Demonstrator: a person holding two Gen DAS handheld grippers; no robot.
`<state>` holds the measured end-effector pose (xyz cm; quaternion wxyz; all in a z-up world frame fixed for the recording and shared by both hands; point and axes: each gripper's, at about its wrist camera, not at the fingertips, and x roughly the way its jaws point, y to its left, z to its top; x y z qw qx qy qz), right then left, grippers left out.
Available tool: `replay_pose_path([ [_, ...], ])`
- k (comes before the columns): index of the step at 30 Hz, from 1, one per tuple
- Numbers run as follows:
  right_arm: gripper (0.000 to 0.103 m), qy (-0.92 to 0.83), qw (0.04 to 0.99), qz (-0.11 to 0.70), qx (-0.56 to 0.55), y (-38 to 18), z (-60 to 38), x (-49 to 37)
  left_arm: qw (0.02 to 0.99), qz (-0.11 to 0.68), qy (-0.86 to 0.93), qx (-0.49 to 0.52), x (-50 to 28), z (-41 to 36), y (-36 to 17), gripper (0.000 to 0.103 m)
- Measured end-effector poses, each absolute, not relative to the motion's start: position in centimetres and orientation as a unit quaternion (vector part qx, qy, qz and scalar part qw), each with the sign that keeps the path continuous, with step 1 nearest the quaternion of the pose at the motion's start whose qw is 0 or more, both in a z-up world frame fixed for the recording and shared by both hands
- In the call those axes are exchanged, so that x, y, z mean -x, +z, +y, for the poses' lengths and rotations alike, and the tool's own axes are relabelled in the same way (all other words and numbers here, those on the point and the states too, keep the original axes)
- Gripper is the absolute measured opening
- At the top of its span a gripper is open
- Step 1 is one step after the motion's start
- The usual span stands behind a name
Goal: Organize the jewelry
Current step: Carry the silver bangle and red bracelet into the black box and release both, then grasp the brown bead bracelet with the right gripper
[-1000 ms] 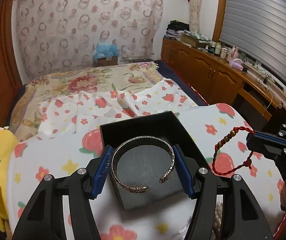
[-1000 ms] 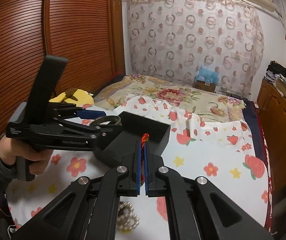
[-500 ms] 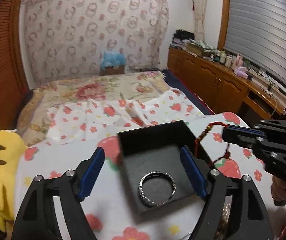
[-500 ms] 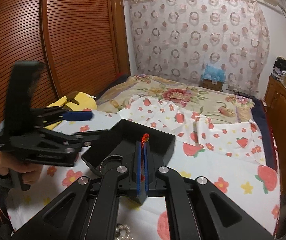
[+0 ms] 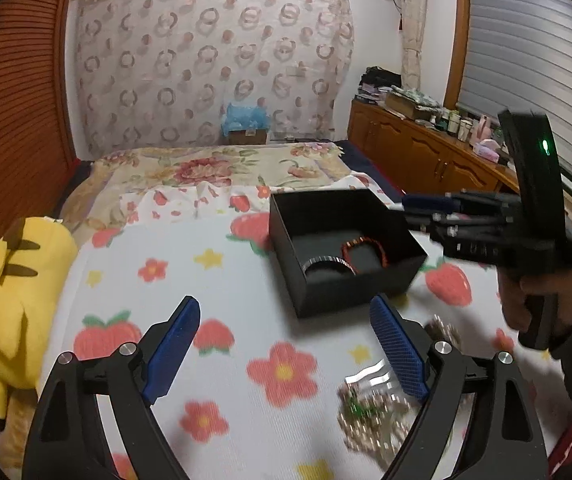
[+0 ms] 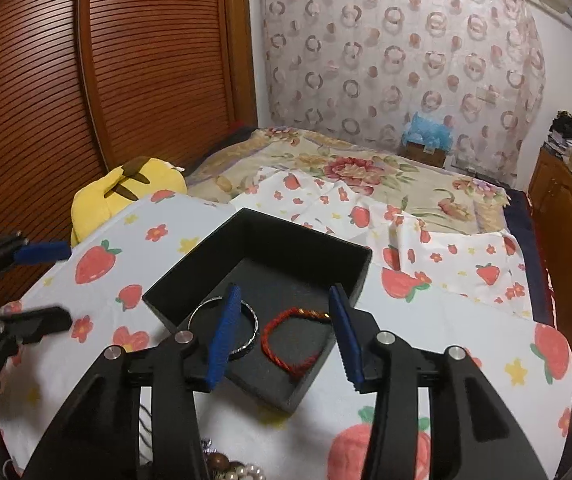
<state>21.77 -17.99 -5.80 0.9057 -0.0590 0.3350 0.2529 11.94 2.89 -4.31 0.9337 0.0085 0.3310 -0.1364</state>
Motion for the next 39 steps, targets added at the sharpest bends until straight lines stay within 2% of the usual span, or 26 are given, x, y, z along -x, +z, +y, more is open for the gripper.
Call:
replay_pose_path([
  [9,0.048,0.237,0.908,0.340,0.056,-5.3,-20.4,-15.6,0.933,0.328,-0.146,-0.027,-7.1,1.7,-5.3,0.084],
  [16,0.031,0.263,0.889,0.372,0.047,-7.7,-20.0,-11.0,0.930,0.333,-0.153,-0.024,-5.2,1.1,-6.0,0.084],
  [19,0.030,0.274,0.880,0.387,0.040,-8.9,-19.3,-9.6,0.928,0.340,-0.154,-0.019,-4.4,0.9,-6.6,0.084],
  [24,0.029,0.272,0.874,0.400,0.046,-9.9,-18.1,-9.3,0.925,0.348,-0.152,-0.017,-3.7,0.9,-7.5,0.084],
  [26,0.024,0.270,0.872,0.406,0.046,-10.2,-17.8,-9.7,0.923,0.354,-0.151,-0.015,-3.6,1.1,-7.8,0.084],
  [32,0.022,0.262,0.869,0.416,0.056,-10.3,-17.0,-10.8,0.917,0.365,-0.160,-0.014,-3.5,1.1,-8.3,0.083],
  [36,0.022,0.255,0.861,0.437,0.058,-11.2,-16.5,-12.0,0.914,0.371,-0.166,-0.014,-3.6,0.6,-8.5,0.076],
  [39,0.018,0.264,0.856,0.443,0.044,-11.5,-16.5,-12.6,0.913,0.372,-0.167,-0.012,-3.6,0.5,-8.6,0.076],
])
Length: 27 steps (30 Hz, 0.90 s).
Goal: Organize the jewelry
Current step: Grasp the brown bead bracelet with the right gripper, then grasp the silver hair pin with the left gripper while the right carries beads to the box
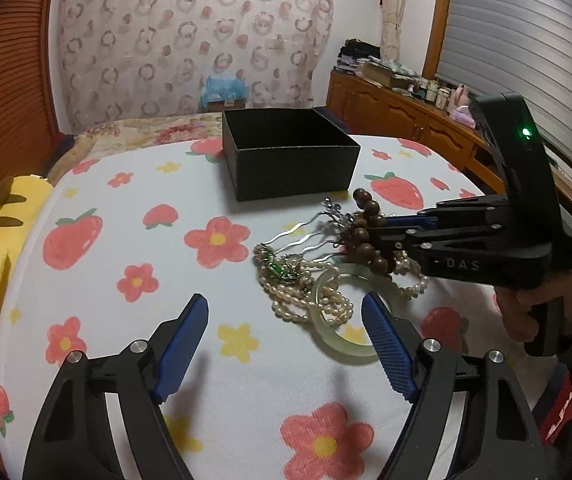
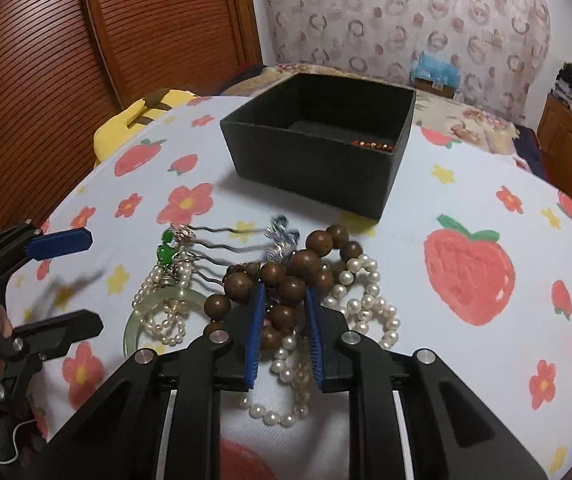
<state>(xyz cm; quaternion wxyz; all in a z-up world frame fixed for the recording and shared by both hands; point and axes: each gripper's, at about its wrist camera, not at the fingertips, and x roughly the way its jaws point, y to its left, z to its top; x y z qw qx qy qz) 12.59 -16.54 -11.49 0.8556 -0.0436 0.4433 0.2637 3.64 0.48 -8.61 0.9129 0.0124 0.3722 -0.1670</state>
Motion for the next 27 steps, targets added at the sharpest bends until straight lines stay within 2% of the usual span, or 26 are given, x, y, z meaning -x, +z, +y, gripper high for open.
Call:
replay_pose_path([
  [5,0.015,0.269,0.867,0.418,0.033,-10.2,-17.1,-12.3,0.910,0.379,-0.166,-0.007,-3.9,0.7,-9.0,0.075],
  [7,0.015,0.272,0.875,0.399,0.027,-8.9,-17.6,-11.8,0.909,0.383,-0.166,-0.004,-4.0,0.8,-9.2,0.070],
  [11,0.015,0.269,0.891,0.366,0.024,-6.1,-19.0,-11.1,0.904,0.391,-0.171,0.014,-4.5,1.3,-9.4,0.065],
  [19,0.015,0.250,0.910,0.329,0.029,-2.3,-21.9,-10.2,0.895,0.408,-0.179,0.034,-5.7,1.5,-9.7,0.044],
  [27,0.015,0.241,0.912,0.331,0.025,-2.8,-22.7,-10.0,0.882,0.436,-0.172,0.043,-7.6,1.0,-10.6,0.027],
])
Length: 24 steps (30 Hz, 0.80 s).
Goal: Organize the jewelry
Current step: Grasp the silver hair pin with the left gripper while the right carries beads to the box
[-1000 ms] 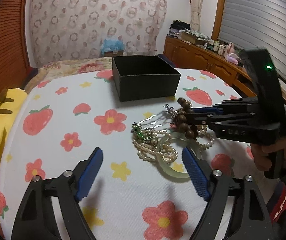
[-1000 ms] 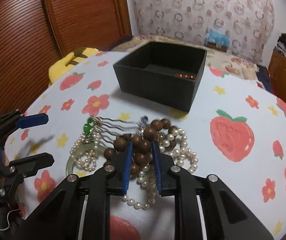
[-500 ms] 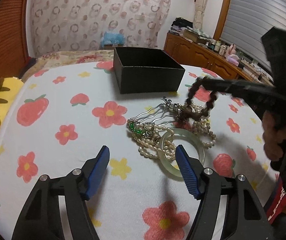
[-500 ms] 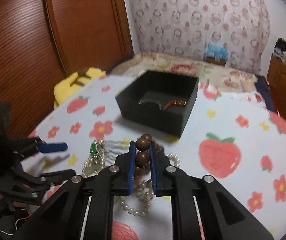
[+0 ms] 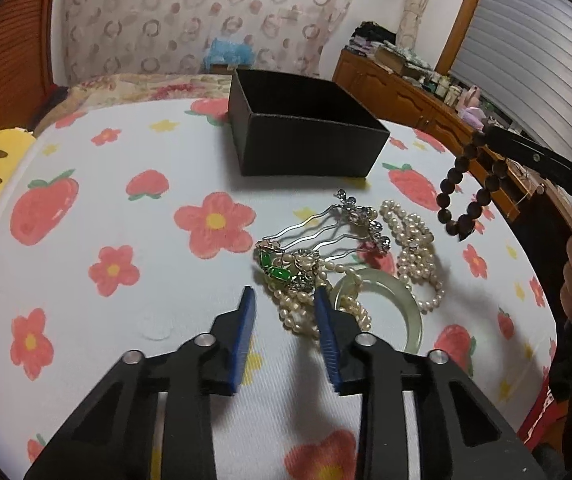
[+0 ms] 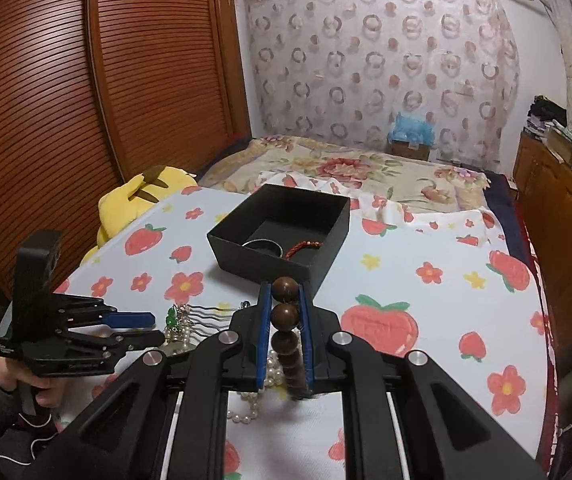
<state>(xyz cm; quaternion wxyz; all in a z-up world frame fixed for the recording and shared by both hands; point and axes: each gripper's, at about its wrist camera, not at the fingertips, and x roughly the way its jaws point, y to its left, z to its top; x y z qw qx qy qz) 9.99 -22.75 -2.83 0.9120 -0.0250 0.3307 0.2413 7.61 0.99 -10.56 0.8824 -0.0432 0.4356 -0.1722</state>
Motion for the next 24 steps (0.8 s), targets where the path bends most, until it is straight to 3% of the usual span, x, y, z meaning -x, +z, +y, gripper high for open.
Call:
replay_pose_path([
  [15,0.015,0.247,0.908,0.336,0.032,-4.1,-21.5,-9.6,0.875,0.449,-0.167,0.073,-10.3,1.9,-10.3,0.026],
  [21,0.015,0.248,0.908,0.337,0.033,-4.2,-21.5,-9.6,0.874,0.444,-0.174,0.087,-10.6,2.2,-10.3,0.004],
  [24,0.015,0.248,0.908,0.338,0.032,-4.4,-21.5,-9.6,0.877,0.439,-0.174,0.087,-10.6,2.5,-9.8,0.004],
])
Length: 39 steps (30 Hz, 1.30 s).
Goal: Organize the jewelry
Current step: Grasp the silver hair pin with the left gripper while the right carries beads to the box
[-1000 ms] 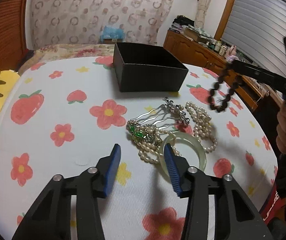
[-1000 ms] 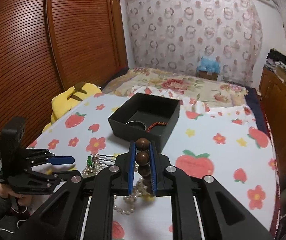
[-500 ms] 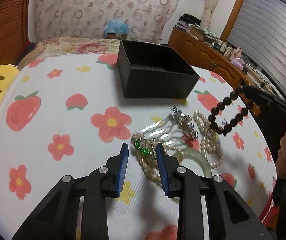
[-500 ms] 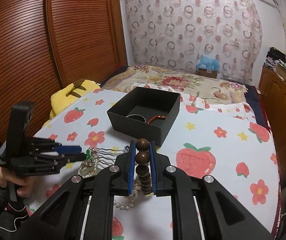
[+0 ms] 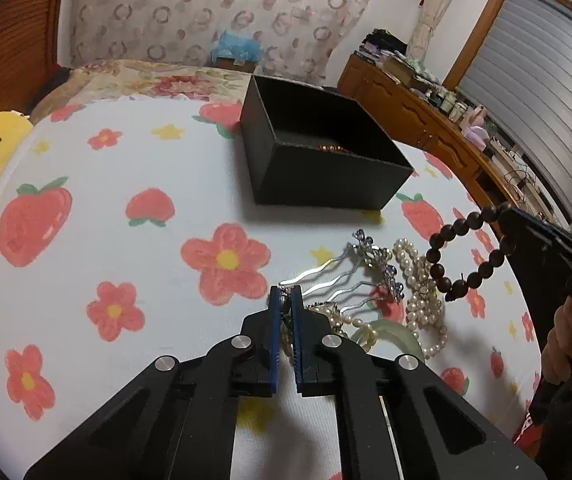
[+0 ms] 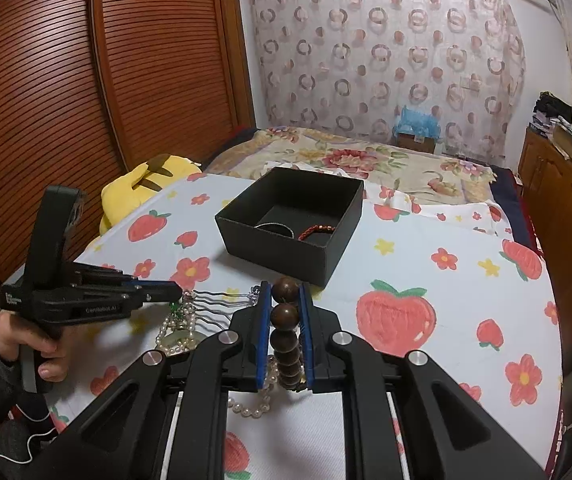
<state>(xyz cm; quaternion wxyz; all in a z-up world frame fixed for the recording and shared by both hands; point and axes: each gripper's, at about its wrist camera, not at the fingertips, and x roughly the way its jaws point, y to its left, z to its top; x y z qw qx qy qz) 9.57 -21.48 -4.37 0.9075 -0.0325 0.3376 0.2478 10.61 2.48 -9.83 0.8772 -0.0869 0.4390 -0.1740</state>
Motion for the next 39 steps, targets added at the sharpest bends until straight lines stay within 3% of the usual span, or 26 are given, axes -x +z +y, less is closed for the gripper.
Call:
replay_pose_path([
  [19,0.015,0.257,0.919,0.296,0.036,-0.8,-20.8,-10.7,0.911,0.367,-0.177,0.064,-12.4,2.4,-2.8,0.004],
  [30,0.015,0.252,0.927,0.278,0.025,1.7,-20.0,-16.4,0.926,0.329,-0.178,0.045,-15.0,1.3,0.0,0.004],
  [39,0.015,0.251,0.913,0.321,-0.007,-0.3,-19.4,-22.5,0.930,0.322,-0.175,0.030,-17.8,0.1,1.1,0.004],
])
